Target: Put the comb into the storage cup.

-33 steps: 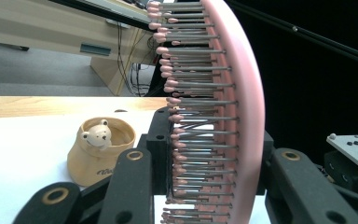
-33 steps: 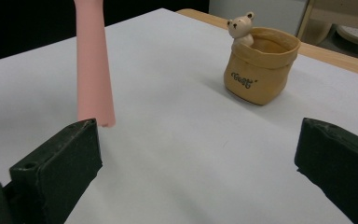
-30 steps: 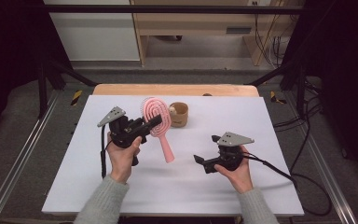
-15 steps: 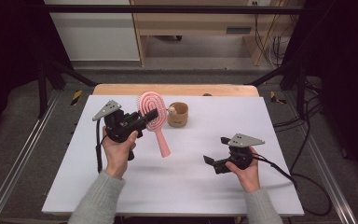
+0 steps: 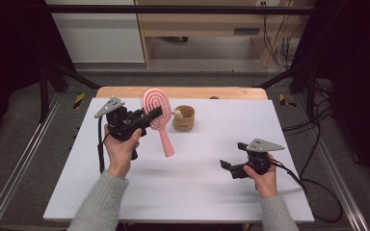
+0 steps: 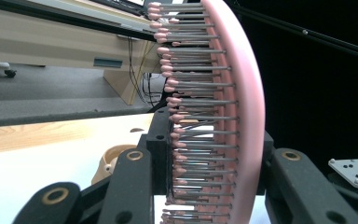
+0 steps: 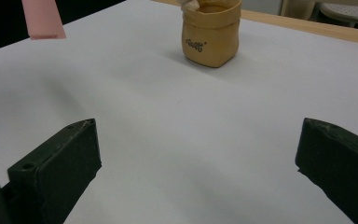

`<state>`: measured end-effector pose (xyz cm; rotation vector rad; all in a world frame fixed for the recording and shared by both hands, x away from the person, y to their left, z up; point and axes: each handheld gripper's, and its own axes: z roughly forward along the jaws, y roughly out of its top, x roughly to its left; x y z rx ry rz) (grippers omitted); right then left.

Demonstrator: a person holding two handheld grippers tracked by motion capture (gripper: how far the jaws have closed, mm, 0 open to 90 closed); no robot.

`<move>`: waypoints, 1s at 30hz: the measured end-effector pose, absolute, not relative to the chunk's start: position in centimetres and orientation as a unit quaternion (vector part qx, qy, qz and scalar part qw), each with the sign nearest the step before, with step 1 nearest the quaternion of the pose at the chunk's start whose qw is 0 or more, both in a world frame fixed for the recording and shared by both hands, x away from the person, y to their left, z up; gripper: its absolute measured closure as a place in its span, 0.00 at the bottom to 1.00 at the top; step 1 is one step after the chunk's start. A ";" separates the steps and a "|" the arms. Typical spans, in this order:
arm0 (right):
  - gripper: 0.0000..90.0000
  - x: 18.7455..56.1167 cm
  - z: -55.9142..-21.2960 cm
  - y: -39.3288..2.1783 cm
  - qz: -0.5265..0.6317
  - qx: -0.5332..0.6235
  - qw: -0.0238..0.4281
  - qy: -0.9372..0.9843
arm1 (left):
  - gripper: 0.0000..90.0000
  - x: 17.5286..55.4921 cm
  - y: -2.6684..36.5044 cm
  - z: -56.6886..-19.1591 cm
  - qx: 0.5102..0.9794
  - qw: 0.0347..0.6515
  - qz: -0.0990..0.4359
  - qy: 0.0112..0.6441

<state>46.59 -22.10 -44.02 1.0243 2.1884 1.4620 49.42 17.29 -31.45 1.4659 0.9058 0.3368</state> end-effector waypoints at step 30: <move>0.00 46.1 -45.1 -25.0 0.507 0.376 0.164 0.758 | 0.70 52.4 16.0 -29.9 0.633 0.639 0.170 0.403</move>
